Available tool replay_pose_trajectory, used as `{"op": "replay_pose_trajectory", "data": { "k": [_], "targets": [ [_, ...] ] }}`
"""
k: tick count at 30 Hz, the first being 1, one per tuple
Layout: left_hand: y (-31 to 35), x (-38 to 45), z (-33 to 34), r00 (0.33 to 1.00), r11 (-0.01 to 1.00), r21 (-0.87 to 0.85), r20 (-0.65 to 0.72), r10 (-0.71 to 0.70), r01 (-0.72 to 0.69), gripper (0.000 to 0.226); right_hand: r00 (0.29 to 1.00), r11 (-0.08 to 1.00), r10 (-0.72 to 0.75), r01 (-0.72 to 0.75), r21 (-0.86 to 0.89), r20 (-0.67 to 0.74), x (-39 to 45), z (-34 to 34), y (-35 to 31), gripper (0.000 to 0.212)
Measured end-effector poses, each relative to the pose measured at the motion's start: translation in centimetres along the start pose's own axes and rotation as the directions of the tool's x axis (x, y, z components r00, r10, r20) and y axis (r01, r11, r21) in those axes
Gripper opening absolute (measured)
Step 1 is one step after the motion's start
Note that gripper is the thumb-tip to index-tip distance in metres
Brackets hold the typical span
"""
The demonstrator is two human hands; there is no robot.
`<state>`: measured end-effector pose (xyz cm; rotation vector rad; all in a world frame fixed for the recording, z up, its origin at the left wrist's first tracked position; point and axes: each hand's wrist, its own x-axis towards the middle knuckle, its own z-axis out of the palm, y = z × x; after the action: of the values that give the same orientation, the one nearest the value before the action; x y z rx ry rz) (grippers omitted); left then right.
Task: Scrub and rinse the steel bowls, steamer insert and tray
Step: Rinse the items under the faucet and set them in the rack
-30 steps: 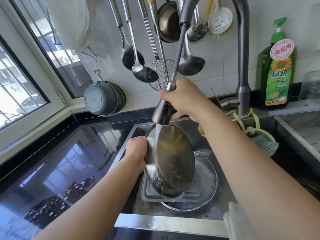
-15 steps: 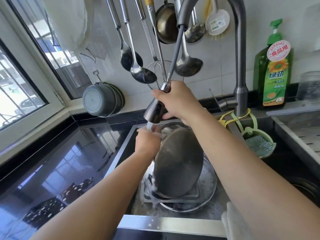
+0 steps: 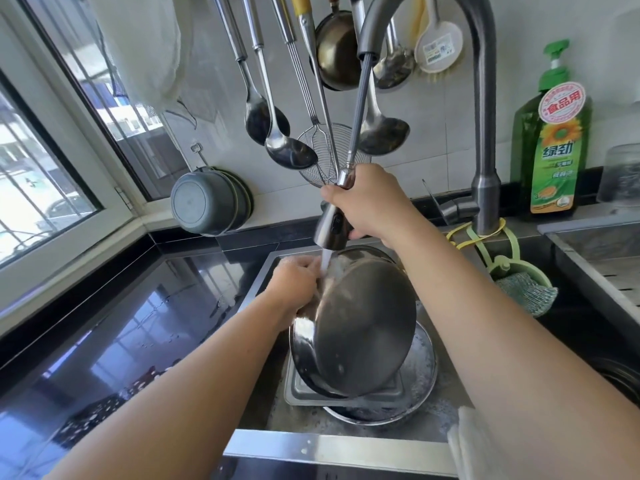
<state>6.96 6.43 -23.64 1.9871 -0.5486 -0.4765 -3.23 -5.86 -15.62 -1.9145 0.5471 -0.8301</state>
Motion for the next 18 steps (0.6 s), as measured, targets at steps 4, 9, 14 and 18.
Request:
{"op": "replay_pose_trajectory", "data": {
  "k": [4, 9, 14, 18],
  "targets": [
    [0.4, -0.4, -0.6, 0.985, 0.972, -0.191, 0.137, -0.108, 0.133, 0.019, 1.000, 0.999, -0.005, 0.005, -0.032, -0.005, 0.3, -0.3, 0.4, 0.032],
    [0.1, -0.2, -1.4, 0.971, 0.959, -0.206, 0.179, -0.157, 0.193, 0.025, 0.998, 0.996, -0.035, 0.031, -0.086, -0.050, 0.8, -0.1, 1.3, 0.029],
    [-0.1, -0.9, -1.7, 0.966, 0.950, -0.204, 0.153, -0.208, 0.237, 0.030, 0.993, 0.972, -0.060, 0.036, -0.231, -0.100, 1.4, -0.7, 2.5, 0.031],
    [0.1, -1.2, -1.9, 0.969, 0.945, -0.223, 0.128, -0.213, 0.238, 0.027, 0.986, 0.942, -0.043, -0.013, -0.334, -0.161, 1.5, -1.9, 3.0, 0.031]
  ]
}}
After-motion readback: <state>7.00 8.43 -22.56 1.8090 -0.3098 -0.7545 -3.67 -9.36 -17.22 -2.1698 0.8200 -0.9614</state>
